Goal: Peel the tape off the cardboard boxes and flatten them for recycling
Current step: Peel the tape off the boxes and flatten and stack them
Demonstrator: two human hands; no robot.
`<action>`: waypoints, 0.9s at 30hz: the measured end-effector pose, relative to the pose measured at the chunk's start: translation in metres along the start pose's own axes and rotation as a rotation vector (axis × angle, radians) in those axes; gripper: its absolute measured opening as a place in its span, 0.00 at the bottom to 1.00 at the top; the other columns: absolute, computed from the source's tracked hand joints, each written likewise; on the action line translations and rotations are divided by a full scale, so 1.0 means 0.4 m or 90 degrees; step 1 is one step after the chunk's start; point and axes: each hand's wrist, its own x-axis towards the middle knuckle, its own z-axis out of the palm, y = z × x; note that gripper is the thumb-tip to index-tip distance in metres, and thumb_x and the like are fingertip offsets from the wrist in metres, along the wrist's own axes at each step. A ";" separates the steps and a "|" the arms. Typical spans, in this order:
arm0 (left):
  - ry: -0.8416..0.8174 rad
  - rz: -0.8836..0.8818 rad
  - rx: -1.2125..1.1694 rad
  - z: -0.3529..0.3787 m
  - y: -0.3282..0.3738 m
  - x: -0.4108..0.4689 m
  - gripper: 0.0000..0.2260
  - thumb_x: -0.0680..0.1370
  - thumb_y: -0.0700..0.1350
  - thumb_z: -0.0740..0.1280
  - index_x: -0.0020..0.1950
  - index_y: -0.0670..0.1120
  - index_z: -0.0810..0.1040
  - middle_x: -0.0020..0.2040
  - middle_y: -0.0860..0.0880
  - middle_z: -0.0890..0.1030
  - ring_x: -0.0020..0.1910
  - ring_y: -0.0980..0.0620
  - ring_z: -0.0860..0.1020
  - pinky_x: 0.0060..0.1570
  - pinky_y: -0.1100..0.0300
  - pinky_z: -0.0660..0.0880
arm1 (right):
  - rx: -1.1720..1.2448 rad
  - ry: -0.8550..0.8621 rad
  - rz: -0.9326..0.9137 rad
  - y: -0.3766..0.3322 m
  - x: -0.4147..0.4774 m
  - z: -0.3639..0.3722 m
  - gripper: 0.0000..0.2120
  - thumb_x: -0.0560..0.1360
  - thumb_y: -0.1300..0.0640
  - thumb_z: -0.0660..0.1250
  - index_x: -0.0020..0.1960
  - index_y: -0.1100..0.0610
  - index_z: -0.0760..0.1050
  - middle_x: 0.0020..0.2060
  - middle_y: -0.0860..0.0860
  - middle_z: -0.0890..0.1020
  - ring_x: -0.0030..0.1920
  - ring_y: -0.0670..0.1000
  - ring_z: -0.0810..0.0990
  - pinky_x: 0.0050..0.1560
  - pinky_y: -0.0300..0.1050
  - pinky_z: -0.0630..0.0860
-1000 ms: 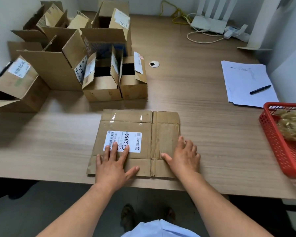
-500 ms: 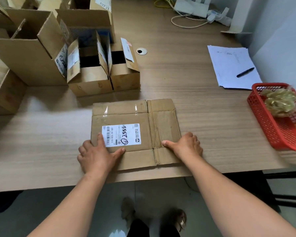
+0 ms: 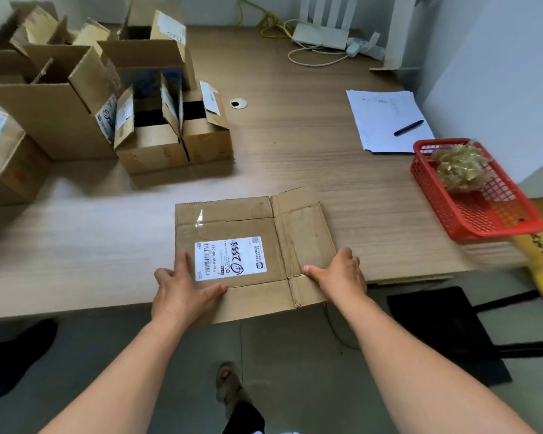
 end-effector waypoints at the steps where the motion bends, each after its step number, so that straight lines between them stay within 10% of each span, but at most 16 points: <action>1: -0.014 0.021 -0.018 0.014 0.007 -0.032 0.46 0.68 0.57 0.76 0.77 0.49 0.52 0.66 0.41 0.61 0.64 0.39 0.71 0.62 0.50 0.69 | 0.004 0.007 -0.012 0.032 -0.016 -0.015 0.38 0.70 0.43 0.72 0.69 0.59 0.58 0.65 0.58 0.69 0.64 0.60 0.71 0.57 0.50 0.71; 14: -0.011 0.263 -0.048 0.259 0.232 -0.477 0.44 0.70 0.54 0.76 0.77 0.54 0.51 0.68 0.43 0.59 0.64 0.38 0.70 0.69 0.46 0.65 | 0.074 0.253 -0.089 0.591 -0.287 -0.290 0.36 0.75 0.48 0.68 0.76 0.42 0.51 0.57 0.54 0.67 0.44 0.52 0.72 0.44 0.43 0.71; 27: -0.191 0.591 0.028 0.630 0.535 -0.942 0.42 0.71 0.54 0.75 0.76 0.54 0.53 0.65 0.43 0.60 0.57 0.37 0.74 0.64 0.46 0.69 | 0.161 0.499 0.219 1.201 -0.606 -0.499 0.36 0.73 0.51 0.71 0.76 0.43 0.56 0.59 0.56 0.69 0.55 0.58 0.74 0.54 0.48 0.71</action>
